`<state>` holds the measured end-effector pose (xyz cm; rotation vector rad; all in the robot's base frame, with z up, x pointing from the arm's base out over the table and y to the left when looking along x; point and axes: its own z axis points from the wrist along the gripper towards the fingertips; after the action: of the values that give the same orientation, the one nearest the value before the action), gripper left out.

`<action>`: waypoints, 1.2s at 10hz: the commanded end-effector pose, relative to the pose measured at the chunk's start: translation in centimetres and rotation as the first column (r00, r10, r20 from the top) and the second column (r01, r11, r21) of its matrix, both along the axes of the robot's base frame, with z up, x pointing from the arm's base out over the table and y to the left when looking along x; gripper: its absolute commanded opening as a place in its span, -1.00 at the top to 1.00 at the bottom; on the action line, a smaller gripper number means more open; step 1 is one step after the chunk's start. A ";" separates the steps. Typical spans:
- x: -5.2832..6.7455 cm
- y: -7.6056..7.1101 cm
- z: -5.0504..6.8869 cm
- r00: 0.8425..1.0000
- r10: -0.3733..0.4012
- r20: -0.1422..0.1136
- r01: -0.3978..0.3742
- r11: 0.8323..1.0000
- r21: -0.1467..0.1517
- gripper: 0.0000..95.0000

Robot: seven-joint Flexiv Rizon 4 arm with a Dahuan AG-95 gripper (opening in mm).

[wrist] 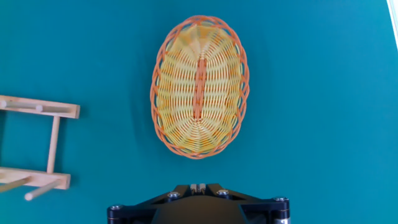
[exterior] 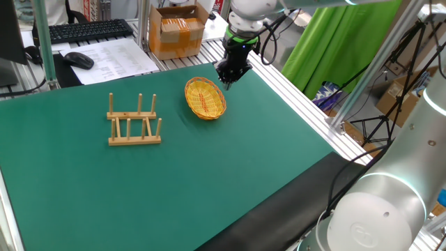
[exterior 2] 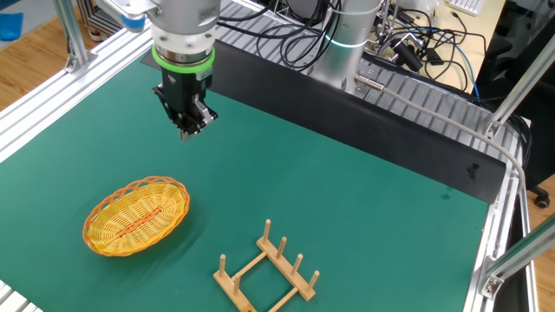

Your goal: Put the dish on the dish rack

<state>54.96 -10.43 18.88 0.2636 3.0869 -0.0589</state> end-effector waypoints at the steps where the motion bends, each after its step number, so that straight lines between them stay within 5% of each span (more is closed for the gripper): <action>1: 0.3 0.1 0.0 1.000 -0.012 -0.004 0.012 1.000 0.022 1.00; 3: 0.3 0.1 0.0 0.989 -0.149 0.012 0.148 0.988 0.050 1.00; 6: 0.3 0.1 0.0 0.973 -0.229 0.009 0.228 0.972 0.065 1.00; 10: 0.3 0.1 0.0 0.979 -0.203 0.019 0.201 0.977 0.073 1.00; 11: 0.3 0.1 0.0 0.979 -0.197 0.056 0.193 0.979 0.064 1.00; 12: 0.3 0.1 0.0 0.978 -0.201 0.064 0.197 0.979 0.060 1.00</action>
<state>55.48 -10.41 18.84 0.5843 3.0028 0.0434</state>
